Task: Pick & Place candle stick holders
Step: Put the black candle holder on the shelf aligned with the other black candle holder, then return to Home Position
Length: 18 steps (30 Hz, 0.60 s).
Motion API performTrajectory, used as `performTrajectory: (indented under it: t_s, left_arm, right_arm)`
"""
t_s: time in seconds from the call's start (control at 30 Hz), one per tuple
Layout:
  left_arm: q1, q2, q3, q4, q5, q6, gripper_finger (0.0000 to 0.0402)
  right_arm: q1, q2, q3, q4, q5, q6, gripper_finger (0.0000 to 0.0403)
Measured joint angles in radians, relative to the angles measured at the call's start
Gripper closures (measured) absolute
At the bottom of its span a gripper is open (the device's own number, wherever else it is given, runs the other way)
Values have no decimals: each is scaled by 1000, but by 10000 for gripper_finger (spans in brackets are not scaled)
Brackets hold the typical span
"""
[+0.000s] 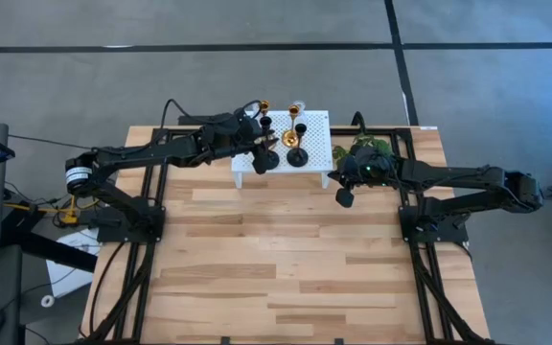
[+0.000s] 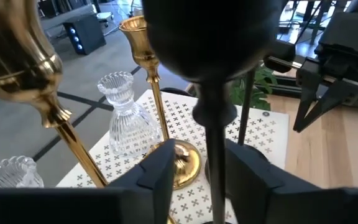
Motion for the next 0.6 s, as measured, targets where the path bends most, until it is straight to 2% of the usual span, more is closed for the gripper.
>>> performTrajectory:
  t_s: [0.3,0.43,0.6]
  left_arm:
    - [1,-10,0,-79,0,-10,178]
    - [17,-59,0,-170,0,-11,160]
    - [11,-141,0,-266,1,-14,161]
  right_arm:
    - [0,0,0,-3,0,0,403]
    - [0,0,0,-14,0,0,403]
    - [0,-10,0,-36,0,0,403]
